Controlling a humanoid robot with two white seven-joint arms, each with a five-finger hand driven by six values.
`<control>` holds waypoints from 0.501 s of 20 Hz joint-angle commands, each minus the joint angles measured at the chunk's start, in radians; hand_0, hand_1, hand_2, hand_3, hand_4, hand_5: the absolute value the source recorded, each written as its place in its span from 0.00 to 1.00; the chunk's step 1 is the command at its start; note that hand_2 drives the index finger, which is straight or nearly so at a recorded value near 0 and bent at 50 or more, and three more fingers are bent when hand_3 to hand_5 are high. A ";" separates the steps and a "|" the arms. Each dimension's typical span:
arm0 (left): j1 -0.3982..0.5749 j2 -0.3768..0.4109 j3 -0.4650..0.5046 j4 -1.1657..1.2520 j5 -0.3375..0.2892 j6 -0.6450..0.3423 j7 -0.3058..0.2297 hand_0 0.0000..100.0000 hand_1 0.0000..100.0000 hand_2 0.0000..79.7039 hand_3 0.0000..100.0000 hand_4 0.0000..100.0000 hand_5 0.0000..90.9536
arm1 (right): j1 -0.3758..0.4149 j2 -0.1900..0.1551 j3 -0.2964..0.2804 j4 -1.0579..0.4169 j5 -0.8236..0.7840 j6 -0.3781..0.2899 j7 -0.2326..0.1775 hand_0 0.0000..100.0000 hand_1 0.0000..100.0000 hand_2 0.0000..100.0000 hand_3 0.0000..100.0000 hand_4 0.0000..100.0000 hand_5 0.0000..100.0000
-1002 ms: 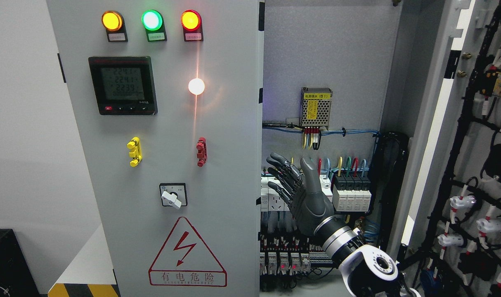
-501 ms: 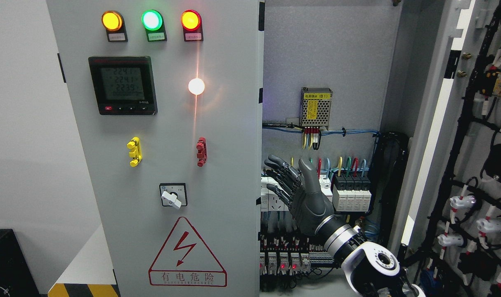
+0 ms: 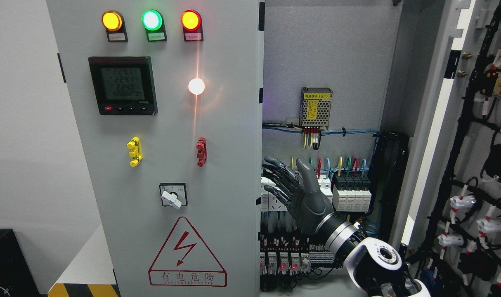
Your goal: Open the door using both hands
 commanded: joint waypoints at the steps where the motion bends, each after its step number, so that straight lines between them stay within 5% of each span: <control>1: -0.001 -0.001 0.000 0.000 0.000 0.000 0.000 0.00 0.00 0.00 0.00 0.00 0.00 | -0.022 -0.010 -0.011 0.031 -0.001 0.000 0.009 0.00 0.00 0.00 0.00 0.00 0.00; 5: 0.000 0.000 0.000 0.000 -0.002 0.000 0.000 0.00 0.00 0.00 0.00 0.00 0.00 | -0.025 -0.010 -0.011 0.036 0.000 0.002 0.055 0.00 0.00 0.00 0.00 0.00 0.00; 10: 0.000 0.000 0.000 0.000 -0.002 0.000 0.000 0.00 0.00 0.00 0.00 0.00 0.00 | -0.034 -0.010 -0.011 0.056 -0.001 0.002 0.058 0.00 0.00 0.00 0.00 0.00 0.00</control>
